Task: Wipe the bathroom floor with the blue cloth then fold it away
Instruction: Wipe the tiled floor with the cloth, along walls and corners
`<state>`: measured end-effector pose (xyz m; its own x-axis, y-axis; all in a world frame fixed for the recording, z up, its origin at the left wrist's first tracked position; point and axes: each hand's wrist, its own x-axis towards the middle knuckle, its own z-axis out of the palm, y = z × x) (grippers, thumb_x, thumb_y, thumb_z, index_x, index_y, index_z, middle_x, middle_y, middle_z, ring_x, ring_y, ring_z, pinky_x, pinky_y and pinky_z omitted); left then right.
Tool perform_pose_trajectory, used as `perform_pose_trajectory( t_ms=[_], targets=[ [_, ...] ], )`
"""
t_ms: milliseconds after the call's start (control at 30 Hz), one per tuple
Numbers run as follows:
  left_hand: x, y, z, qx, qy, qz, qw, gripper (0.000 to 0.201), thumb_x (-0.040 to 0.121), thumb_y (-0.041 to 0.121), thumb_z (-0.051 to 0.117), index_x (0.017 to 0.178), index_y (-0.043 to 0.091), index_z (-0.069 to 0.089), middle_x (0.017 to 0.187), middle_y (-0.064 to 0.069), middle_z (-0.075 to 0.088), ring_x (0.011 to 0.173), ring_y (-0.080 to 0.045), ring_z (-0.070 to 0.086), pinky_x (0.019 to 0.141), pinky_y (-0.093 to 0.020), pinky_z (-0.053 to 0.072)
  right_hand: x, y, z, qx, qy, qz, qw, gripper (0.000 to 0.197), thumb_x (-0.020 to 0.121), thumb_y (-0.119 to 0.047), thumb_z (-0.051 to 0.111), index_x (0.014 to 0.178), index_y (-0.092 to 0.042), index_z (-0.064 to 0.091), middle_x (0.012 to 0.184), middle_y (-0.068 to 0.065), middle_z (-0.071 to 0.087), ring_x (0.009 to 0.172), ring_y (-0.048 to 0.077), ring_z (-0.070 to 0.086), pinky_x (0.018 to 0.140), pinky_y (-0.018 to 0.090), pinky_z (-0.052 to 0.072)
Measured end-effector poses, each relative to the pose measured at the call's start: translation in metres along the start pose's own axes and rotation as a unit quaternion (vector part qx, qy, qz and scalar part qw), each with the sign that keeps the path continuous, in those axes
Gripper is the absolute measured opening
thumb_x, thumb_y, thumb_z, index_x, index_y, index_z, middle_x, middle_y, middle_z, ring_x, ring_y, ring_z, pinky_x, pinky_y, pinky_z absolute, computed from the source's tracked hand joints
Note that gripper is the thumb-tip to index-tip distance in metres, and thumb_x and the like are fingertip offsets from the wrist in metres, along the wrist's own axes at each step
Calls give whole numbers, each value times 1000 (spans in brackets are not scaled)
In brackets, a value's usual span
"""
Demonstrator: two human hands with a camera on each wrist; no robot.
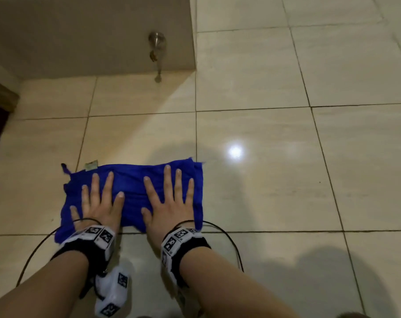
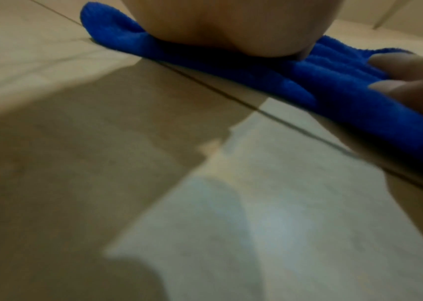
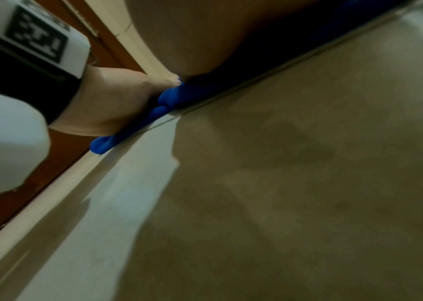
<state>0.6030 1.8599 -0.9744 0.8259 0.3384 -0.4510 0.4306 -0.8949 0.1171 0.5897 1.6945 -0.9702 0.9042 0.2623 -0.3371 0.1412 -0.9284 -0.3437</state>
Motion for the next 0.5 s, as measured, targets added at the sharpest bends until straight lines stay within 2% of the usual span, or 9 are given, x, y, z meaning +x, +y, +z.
perform_pose_trajectory(
  t_ms=[100, 200, 267, 400, 500],
  targets=[
    [-9, -18, -2, -4, 14, -1, 1000, 58, 100, 54, 19, 143, 52, -19, 156, 19, -27, 148, -15, -15, 117, -54, 1, -7, -14, 9, 9, 6, -10, 1000, 70, 100, -56, 23, 152, -36, -18, 148, 10, -47, 136, 34, -43, 109, 59, -25],
    [-24, -26, 5, 4, 23, -6, 1000, 58, 97, 54, 13, 146, 49, -19, 155, 18, -29, 148, -15, -16, 118, -52, 0, -15, -15, 17, 33, 22, -21, 999, 69, 99, -56, 25, 152, -38, -16, 151, 5, -44, 139, 29, -40, 111, 55, -24],
    [-36, -23, 12, 4, 34, -15, 999, 58, 95, 55, 9, 146, 48, -18, 156, 16, -28, 148, -16, -15, 118, -52, -1, -23, -11, 24, 34, 43, -26, 998, 69, 98, -55, 27, 154, -38, -9, 157, 5, -34, 144, 29, -31, 114, 55, -18],
    [-50, -14, 24, 11, 48, -15, 999, 58, 98, 53, 9, 145, 46, -24, 155, 13, -31, 148, -18, -17, 117, -53, -2, -41, -5, 32, 32, 62, -6, 998, 70, 93, -54, 35, 156, -34, 11, 164, 8, -5, 151, 31, -3, 117, 55, -2],
    [-56, -13, 30, 26, 36, -7, 999, 59, 98, 53, 9, 141, 45, -31, 150, 13, -39, 146, -19, -21, 117, -53, -5, -51, -2, 33, 36, 68, 0, 997, 71, 92, -54, 37, 156, -33, 13, 164, 9, 0, 151, 32, 3, 117, 54, 3]
  ],
)
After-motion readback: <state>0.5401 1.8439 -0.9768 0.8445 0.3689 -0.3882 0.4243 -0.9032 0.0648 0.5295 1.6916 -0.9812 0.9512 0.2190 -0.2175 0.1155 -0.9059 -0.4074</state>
